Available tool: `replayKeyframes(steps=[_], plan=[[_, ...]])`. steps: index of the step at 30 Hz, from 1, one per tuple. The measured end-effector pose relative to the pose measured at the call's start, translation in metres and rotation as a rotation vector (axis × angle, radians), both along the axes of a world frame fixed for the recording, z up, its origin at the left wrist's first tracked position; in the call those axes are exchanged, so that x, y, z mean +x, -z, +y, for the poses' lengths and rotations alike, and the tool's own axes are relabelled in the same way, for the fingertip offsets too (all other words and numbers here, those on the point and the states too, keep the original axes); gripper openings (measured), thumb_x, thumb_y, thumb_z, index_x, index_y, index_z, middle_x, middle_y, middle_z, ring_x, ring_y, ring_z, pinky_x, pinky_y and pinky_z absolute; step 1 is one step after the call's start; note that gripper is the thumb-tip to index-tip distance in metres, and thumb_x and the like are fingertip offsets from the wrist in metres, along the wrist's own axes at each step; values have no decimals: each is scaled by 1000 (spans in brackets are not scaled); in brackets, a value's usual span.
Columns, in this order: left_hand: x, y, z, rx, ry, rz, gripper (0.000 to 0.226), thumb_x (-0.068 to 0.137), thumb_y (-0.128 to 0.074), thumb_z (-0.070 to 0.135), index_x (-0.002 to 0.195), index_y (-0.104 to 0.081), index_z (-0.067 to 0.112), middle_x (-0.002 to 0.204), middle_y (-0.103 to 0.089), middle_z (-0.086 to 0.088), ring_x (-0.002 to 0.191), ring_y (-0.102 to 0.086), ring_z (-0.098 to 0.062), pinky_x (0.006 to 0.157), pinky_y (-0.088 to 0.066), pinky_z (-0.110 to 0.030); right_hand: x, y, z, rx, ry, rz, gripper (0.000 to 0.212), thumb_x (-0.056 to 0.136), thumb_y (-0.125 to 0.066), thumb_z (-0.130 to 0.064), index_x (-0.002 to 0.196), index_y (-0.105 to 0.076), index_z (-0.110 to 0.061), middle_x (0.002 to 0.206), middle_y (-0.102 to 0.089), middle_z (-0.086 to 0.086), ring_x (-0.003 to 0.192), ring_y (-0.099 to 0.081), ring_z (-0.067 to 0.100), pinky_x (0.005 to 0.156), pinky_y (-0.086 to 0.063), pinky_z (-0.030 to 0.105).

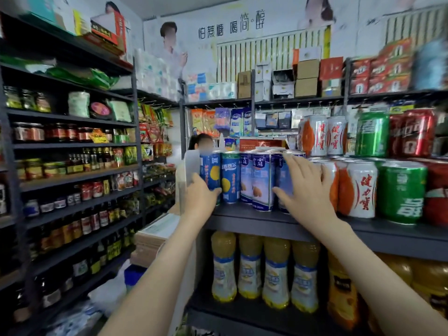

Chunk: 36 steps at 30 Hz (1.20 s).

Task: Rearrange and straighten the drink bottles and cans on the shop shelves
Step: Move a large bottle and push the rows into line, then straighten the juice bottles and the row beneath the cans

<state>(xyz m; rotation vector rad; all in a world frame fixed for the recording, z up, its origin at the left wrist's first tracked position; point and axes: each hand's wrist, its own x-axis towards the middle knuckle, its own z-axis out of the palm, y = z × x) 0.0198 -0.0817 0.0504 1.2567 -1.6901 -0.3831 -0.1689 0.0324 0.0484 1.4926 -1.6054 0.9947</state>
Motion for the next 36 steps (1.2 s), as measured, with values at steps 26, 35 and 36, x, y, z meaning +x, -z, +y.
replayKeyframes(steps=[26,35,36], plan=[[-68,1,31,-318,306,-24,82,92,-61,28,153,-6,26,140,-41,-11,127,-41,-28,101,-37,-39,-40,-15,1,10,77,99,76,82,-71,-33,147,-34,-18,155,-32,4,144,-26,19,114,10,44],[-90,11,34,-111,236,11,78,85,-68,35,144,-28,4,135,-42,-19,125,-43,-36,99,-36,-42,-72,-6,30,22,197,-8,58,91,-60,-36,141,-42,-14,143,-45,6,139,-30,22,115,0,46],[-90,11,35,-117,220,10,77,84,-69,35,142,-29,3,134,-42,-20,124,-43,-37,99,-37,-42,-73,-6,32,19,177,-5,59,90,-61,-36,142,-41,-15,144,-43,5,140,-29,21,115,0,46]])
